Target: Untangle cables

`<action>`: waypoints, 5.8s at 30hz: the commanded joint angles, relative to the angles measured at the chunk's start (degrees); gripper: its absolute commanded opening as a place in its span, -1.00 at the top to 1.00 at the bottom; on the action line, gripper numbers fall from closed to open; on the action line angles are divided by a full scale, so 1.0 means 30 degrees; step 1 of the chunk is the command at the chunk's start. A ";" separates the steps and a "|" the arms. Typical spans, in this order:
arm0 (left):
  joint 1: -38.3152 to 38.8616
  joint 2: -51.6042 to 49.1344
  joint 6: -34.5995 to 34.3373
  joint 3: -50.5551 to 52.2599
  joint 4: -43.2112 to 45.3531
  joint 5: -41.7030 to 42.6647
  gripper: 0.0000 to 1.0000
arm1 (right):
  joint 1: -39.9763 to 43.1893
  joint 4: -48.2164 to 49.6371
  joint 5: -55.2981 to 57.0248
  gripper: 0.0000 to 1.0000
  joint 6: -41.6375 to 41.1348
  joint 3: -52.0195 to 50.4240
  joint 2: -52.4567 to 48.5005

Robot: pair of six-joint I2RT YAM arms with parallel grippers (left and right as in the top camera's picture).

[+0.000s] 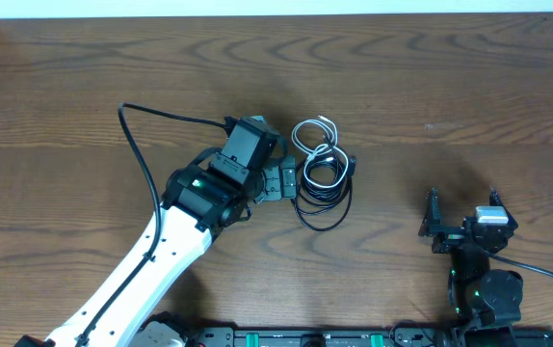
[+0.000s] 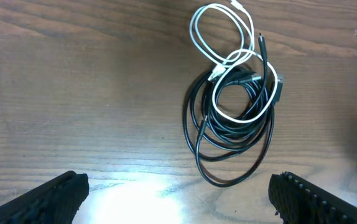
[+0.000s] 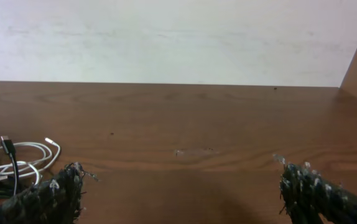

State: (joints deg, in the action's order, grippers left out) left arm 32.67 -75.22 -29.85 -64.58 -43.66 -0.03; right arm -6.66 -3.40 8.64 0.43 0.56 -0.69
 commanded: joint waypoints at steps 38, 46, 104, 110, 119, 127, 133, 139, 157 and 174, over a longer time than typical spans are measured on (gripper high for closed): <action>-0.2113 0.0000 -0.0168 -0.0124 -0.3366 0.0291 -0.96 | 0.0146 1.0040 -1.4943 -0.98 -1.1883 0.2273 0.0073; -0.2266 0.0000 -0.0765 -0.0124 -0.3912 0.0350 -0.96 | 0.0401 -0.3242 -1.3850 -0.98 -0.4969 1.3355 -0.4524; -0.5297 0.0000 -0.3293 -0.0124 -0.3934 0.0342 -0.96 | -0.8444 -1.8418 -0.4452 -0.11 -0.0525 2.8560 -3.5926; -0.5297 0.0000 -0.3286 -0.0124 -0.3934 0.0342 -0.96 | -0.8721 -1.8039 -0.5071 -0.06 0.0787 2.8560 -3.7630; -0.5297 0.0000 -0.3286 -0.0124 -0.3934 0.0342 -0.96 | -0.9245 -1.7464 -0.5268 0.03 0.0831 2.8552 -3.8592; -0.5297 0.0000 -0.3293 -0.0124 -0.3934 0.0342 -0.96 | -0.9282 -1.6509 -0.5209 0.01 0.1406 2.8480 -3.9466; -0.5297 0.0000 -0.3286 -0.0124 -0.3934 0.0342 -0.96 | -0.9275 -1.6014 -0.4721 0.15 0.1530 2.8399 -3.9867; -0.5297 0.0000 -0.3286 -0.0124 -0.3934 0.0342 -0.96 | -0.9260 -1.5635 -0.4000 0.42 0.1530 2.8217 -3.9889; -0.5297 0.0000 -0.3286 -0.0124 -0.3934 0.0342 -0.96 | -0.9267 -1.8440 -0.5034 0.98 0.0284 3.0651 -3.7820; -0.5297 0.0000 -0.3286 -0.0124 -0.3934 0.0342 -0.96 | -0.9260 -1.8695 -0.5952 0.97 -0.4415 3.2567 -3.0534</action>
State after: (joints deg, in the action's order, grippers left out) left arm 16.97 -75.22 -39.22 -64.58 -55.27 1.37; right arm -34.11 -60.14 -8.16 -7.01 97.82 -94.80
